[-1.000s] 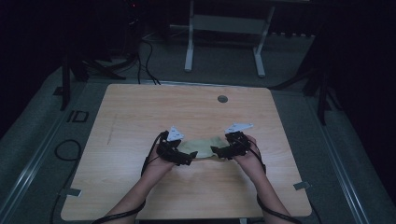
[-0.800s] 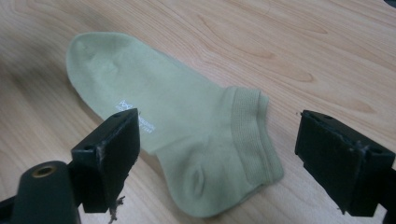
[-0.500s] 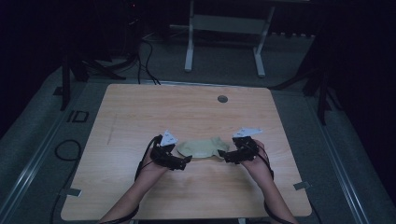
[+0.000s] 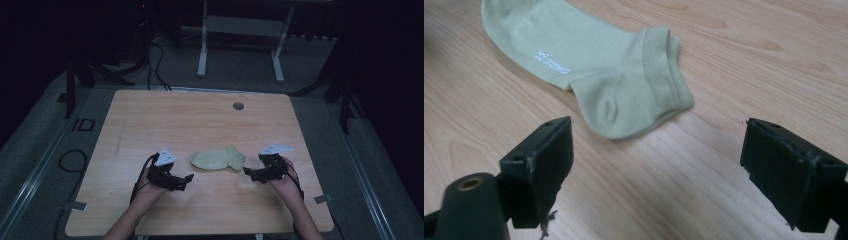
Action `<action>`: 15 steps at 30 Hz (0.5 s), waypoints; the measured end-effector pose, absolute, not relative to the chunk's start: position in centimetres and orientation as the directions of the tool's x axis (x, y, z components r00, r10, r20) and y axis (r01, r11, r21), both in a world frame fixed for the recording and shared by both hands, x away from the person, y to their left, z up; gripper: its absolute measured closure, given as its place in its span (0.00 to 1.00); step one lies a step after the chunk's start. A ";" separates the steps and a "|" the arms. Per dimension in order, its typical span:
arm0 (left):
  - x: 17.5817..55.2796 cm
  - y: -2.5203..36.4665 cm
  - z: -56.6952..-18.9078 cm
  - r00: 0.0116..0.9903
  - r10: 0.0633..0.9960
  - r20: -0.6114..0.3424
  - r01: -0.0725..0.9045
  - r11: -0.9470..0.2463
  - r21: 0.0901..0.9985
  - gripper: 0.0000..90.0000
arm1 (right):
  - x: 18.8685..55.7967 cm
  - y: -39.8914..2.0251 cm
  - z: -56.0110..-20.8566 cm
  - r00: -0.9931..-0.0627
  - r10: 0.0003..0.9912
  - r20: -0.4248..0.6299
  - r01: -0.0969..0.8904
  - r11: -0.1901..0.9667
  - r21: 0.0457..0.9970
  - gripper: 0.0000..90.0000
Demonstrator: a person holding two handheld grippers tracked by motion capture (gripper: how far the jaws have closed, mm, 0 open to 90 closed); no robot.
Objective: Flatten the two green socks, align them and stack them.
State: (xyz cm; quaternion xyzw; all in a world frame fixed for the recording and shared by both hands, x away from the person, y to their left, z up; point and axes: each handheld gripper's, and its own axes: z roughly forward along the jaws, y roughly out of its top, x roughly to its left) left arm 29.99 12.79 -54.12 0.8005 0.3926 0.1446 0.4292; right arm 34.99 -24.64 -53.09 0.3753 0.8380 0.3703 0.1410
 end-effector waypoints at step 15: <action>27.2 15.6 -55.6 0.615 0.780 -0.114 0.527 -0.299 0.796 0.02 | 32.9 -26.8 -53.6 -0.654 0.756 0.017 0.505 0.420 0.754 0.12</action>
